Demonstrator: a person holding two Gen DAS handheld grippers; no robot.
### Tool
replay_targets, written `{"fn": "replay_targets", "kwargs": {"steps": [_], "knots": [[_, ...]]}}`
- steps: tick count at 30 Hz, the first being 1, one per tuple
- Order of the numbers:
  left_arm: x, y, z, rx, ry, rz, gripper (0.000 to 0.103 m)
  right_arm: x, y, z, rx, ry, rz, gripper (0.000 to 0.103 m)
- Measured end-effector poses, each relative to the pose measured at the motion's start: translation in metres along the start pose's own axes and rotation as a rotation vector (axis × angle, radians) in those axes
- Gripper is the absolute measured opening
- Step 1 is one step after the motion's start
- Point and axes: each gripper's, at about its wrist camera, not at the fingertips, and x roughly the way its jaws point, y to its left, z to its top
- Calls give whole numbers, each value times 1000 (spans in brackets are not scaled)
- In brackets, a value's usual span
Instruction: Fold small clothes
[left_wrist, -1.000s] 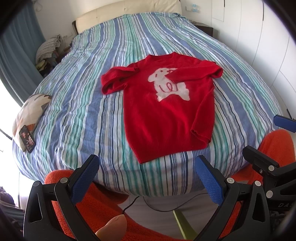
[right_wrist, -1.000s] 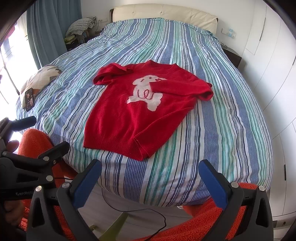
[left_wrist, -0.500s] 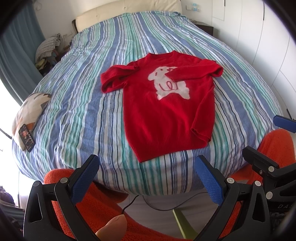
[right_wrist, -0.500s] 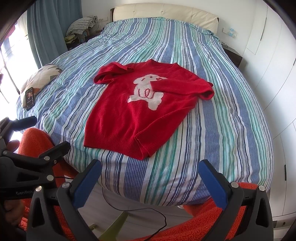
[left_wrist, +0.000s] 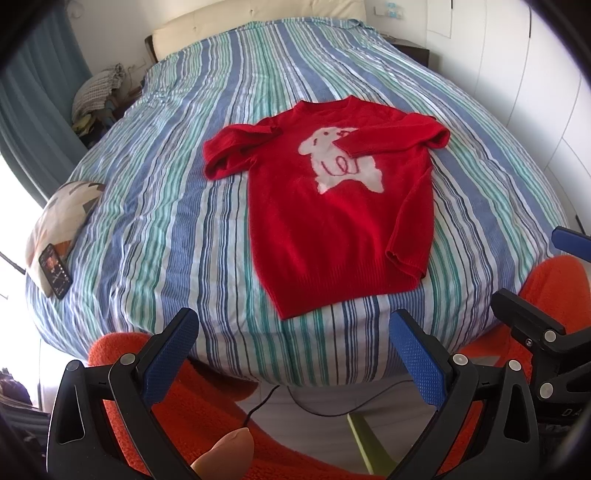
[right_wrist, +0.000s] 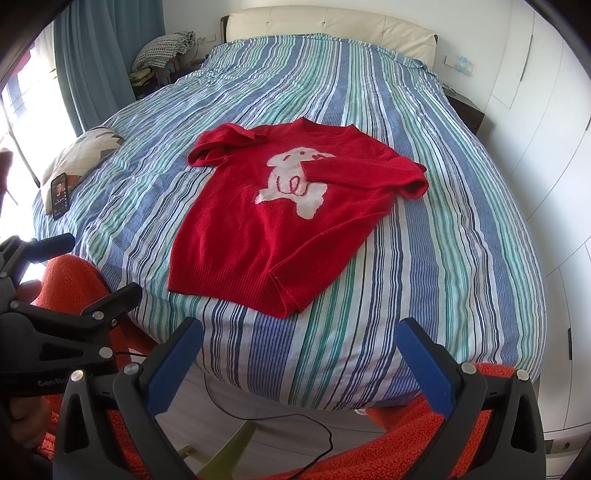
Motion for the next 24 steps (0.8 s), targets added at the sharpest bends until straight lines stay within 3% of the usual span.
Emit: {"fn": "replay_targets", "kwargs": {"steps": [17, 21, 24], "knots": [[8, -2, 0, 0, 41, 1, 103, 0, 1, 0, 1, 2, 1, 103], [28, 5, -5, 30, 85, 24, 103, 5, -4, -2, 6, 3, 43, 103], [56, 41, -11, -70, 163, 36, 103, 17, -38, -4, 78, 13, 9, 103]]}}
